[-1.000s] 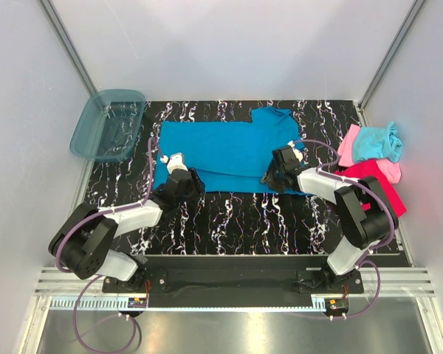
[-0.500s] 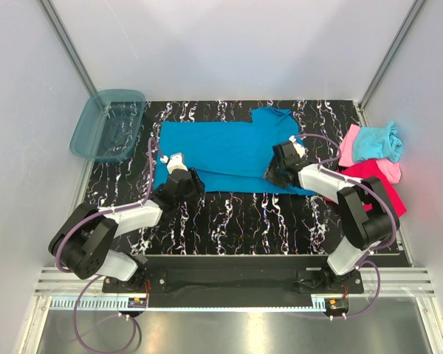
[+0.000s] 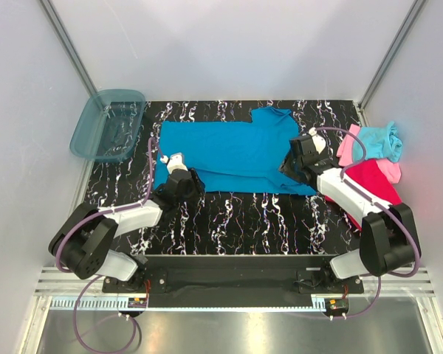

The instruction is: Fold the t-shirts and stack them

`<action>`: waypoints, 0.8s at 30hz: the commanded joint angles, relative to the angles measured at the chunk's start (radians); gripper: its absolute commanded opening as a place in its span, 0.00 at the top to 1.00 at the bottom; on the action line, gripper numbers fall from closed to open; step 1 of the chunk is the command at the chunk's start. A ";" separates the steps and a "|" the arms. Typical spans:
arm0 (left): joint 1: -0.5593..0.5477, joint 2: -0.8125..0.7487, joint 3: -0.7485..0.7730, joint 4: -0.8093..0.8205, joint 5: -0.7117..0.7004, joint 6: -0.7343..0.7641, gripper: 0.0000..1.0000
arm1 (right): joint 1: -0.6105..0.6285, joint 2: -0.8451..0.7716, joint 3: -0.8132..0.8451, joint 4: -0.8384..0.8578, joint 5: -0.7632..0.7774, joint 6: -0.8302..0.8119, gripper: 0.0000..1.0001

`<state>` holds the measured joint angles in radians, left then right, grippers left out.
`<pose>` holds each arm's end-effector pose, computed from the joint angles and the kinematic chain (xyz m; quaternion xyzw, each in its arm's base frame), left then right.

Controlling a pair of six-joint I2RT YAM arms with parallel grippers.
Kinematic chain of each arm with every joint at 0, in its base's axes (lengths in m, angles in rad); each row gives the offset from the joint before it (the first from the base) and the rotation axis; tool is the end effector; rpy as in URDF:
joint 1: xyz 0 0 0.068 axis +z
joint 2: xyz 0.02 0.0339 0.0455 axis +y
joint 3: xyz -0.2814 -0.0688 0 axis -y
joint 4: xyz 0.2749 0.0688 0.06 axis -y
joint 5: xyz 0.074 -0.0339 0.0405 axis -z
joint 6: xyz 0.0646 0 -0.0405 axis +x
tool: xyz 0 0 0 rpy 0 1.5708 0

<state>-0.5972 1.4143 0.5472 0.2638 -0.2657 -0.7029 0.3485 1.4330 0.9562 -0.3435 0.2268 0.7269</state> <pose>0.2676 -0.1614 0.1433 -0.1079 0.8730 -0.1857 0.4380 0.3306 0.1047 0.2192 0.2146 0.9001 0.0961 0.3667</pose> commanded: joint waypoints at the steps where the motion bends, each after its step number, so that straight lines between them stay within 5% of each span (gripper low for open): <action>1: -0.003 -0.028 -0.007 0.058 -0.017 0.014 0.48 | 0.003 -0.017 -0.034 -0.031 0.017 -0.011 0.50; 24: -0.003 -0.020 -0.004 0.060 -0.017 0.016 0.48 | 0.003 0.079 -0.089 0.043 -0.043 0.019 0.53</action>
<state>-0.5972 1.4143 0.5472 0.2638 -0.2657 -0.7029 0.3489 1.5028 0.8375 -0.3378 0.1894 0.7345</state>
